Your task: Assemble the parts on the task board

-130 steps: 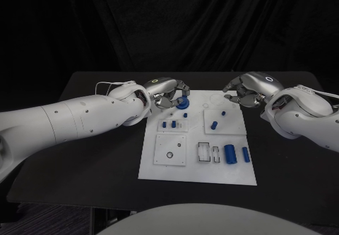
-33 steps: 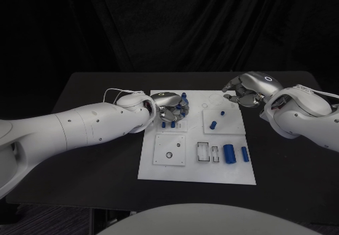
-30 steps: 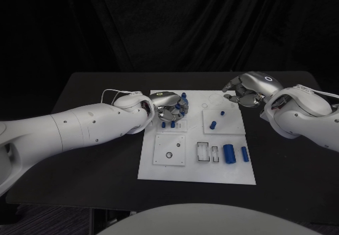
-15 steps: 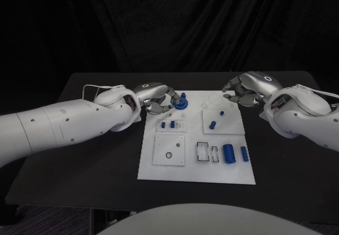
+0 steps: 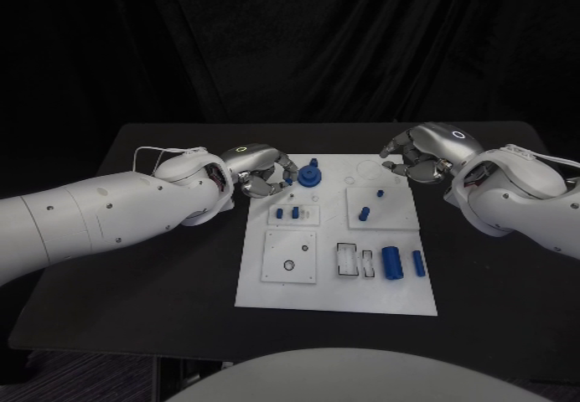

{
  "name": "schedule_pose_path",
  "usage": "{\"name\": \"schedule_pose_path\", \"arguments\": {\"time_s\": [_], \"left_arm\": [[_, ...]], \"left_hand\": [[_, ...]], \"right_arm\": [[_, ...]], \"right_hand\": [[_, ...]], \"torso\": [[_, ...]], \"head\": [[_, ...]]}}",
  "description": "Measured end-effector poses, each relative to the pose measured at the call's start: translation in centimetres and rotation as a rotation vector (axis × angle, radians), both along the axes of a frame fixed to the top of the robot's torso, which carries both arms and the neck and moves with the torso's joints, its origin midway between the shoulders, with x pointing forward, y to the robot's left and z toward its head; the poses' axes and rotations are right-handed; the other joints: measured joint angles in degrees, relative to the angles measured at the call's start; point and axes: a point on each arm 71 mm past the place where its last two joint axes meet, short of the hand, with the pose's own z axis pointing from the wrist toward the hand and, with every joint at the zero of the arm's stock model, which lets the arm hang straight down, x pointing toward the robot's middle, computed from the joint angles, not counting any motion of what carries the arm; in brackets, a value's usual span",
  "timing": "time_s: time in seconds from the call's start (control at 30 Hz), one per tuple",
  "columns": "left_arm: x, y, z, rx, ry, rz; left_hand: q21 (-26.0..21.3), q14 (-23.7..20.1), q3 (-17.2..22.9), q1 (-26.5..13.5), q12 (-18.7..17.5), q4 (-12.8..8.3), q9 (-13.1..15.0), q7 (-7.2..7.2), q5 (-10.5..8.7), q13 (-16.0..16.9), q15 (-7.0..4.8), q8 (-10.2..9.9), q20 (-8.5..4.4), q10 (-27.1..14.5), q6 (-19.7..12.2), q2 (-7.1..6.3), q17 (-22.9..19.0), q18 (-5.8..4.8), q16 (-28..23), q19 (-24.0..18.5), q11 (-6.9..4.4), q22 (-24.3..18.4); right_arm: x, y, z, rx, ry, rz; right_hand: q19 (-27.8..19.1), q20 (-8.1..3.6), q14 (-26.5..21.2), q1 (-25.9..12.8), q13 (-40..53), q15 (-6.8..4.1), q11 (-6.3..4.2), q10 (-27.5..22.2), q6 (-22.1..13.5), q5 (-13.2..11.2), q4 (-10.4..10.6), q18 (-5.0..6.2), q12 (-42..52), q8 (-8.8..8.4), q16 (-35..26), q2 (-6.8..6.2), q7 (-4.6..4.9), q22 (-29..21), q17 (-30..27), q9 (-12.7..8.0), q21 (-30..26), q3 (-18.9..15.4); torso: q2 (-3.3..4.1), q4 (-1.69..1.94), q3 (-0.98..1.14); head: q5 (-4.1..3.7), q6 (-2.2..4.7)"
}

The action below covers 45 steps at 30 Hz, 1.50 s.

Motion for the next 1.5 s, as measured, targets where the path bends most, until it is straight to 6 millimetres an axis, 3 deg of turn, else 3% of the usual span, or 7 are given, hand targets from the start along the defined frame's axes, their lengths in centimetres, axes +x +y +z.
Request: {"name": "schedule_pose_path", "arguments": {"time_s": [0.33,0.63,0.83,1.5], "left_arm": [[0.2,-0.2,-1.2,0.022,0.035,0.005],[0.2,-0.4,-1.9,0.034,0.058,0.003],[0.2,-0.3,-2.2,0.040,0.068,0.007],[0.2,-0.3,-2.6,0.050,0.081,0.018]], "left_hand": [[-0.2,-0.1,0.0,0.0,-0.1,0.0,0.0,0.00,0.28,-0.2,0.14,-0.1,0.13,0.0,0.0,0.00,-0.2,0.01,0.0,-0.1,0.00,0.0],[-0.2,-0.2,0.2,0.0,-0.1,0.2,-0.1,0.00,0.28,-0.3,0.20,-0.1,0.22,0.0,0.0,-0.01,-0.4,0.01,-0.2,-0.2,0.00,0.0],[-0.2,-0.4,0.2,0.0,-0.1,0.2,-0.1,0.00,0.43,-0.3,0.00,-0.1,0.22,0.1,0.0,-0.01,-0.5,0.01,-0.2,-0.2,0.14,0.0],[-0.4,-0.8,0.4,0.0,-0.3,-0.1,-0.2,0.01,0.47,-0.4,0.00,-0.1,0.01,0.4,0.0,-0.01,-1.0,0.01,-0.4,-0.4,0.00,0.0]], "right_arm": [[0.0,-0.1,0.0,-0.001,0.002,-0.001],[0.0,0.0,-0.1,-0.001,0.003,0.000],[0.0,-0.1,-0.1,-0.001,0.004,-0.001],[0.0,-0.1,-0.1,-0.002,0.004,-0.001]], "right_hand": [[0.0,0.00,0.0,0.0,0.0,0.00,0.00,0.0,0.0,0.0,0.0,0.00,0.0,0.00,0.0,0.00,0.00,0.0,0.0,0.0,0.0,0.0],[0.0,0.00,0.0,0.0,0.0,0.00,0.00,0.0,0.0,0.0,0.0,0.00,0.0,0.00,0.0,0.00,0.00,0.0,0.0,0.0,0.0,0.0],[0.0,0.00,0.0,0.0,0.0,0.00,0.00,0.0,0.0,0.0,0.0,0.00,0.0,0.00,0.0,0.00,0.00,0.0,0.0,0.0,0.0,0.0],[0.0,0.00,0.0,0.0,0.0,0.00,0.00,0.0,0.0,0.0,0.0,-0.01,0.0,0.00,0.0,0.00,0.00,0.0,0.0,0.0,0.0,0.0]], "torso": [[0.07,-0.23,-0.10],[0.07,-0.33,-0.03],[-0.03,-0.33,0.07],[-0.05,-0.24,0.07]], "head": [[0.13,0.00],[0.20,0.00],[0.13,0.00],[0.04,0.00]]}}
